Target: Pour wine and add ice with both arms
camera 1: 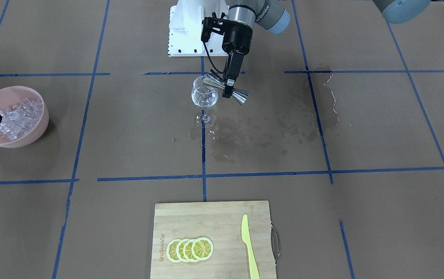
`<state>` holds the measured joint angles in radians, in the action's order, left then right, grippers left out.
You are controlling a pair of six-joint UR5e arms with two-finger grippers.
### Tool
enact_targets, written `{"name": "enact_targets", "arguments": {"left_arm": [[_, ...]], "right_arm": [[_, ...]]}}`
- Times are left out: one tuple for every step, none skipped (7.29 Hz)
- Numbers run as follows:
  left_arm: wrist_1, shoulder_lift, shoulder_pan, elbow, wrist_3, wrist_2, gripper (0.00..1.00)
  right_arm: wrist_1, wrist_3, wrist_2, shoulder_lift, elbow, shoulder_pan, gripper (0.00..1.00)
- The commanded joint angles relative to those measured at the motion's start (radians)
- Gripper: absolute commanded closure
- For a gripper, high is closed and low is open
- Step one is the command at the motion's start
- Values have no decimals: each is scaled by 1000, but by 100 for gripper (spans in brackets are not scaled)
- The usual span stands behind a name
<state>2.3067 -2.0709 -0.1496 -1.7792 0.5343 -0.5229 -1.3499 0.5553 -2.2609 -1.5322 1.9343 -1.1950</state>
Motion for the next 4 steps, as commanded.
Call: {"name": "enact_targets", "arguments": {"left_arm": [[-53,0,-1,-9,53,0,100],[-97,0,1,-20,56,-3,100],[-107,0,2,-22,61,-5,100],[-118,0,2,-22,62,-5,100]], "right_arm": [[0,0,0,0,0,0,0],[0,2,-2,0,0,0,0],[0,2,0,0,0,0,0],[0,2,-2,0,0,0,0]]}}
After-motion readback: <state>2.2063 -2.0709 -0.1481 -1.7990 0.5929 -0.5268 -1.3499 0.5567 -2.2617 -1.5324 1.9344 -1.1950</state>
